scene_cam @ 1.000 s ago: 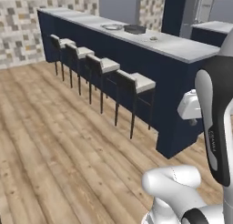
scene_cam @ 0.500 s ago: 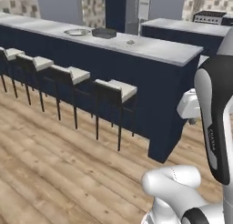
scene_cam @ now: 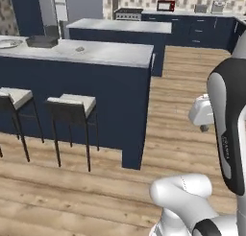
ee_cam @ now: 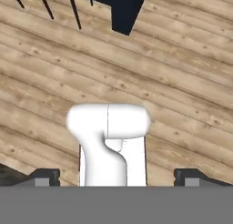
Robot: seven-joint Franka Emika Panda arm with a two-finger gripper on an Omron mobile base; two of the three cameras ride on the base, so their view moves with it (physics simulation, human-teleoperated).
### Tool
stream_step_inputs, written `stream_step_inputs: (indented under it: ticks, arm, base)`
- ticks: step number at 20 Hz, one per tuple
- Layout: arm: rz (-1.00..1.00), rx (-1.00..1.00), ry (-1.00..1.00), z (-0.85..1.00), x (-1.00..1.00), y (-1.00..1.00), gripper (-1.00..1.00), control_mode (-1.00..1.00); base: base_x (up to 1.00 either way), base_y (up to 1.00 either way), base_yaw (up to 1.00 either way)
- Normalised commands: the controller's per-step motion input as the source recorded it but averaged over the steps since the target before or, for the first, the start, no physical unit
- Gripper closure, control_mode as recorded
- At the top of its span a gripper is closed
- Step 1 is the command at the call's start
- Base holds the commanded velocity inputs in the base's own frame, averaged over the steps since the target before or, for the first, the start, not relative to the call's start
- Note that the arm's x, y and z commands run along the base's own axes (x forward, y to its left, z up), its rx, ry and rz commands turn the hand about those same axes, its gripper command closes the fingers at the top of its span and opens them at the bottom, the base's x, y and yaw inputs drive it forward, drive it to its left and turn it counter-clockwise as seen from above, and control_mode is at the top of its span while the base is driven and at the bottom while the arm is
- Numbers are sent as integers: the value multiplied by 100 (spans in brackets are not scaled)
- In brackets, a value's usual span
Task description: Place two dumplings into each of the tupperware containers and then place the containers in the fridge.
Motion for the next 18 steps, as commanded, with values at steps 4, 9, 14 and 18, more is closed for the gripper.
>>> stream_step_inputs:
  ticks: [4,9,14,18]
  arm:
    - [0,0,0,0,0,0,-100,100]
    - [0,0,0,0,0,0,-100,100]
    - [0,0,0,0,0,0,-100,100]
    - [0,0,0,0,0,0,-100,100]
  base:
    - [0,53,-81]
    - [-9,100,-27]
    - [0,100,-5]
    - [6,100,-11]
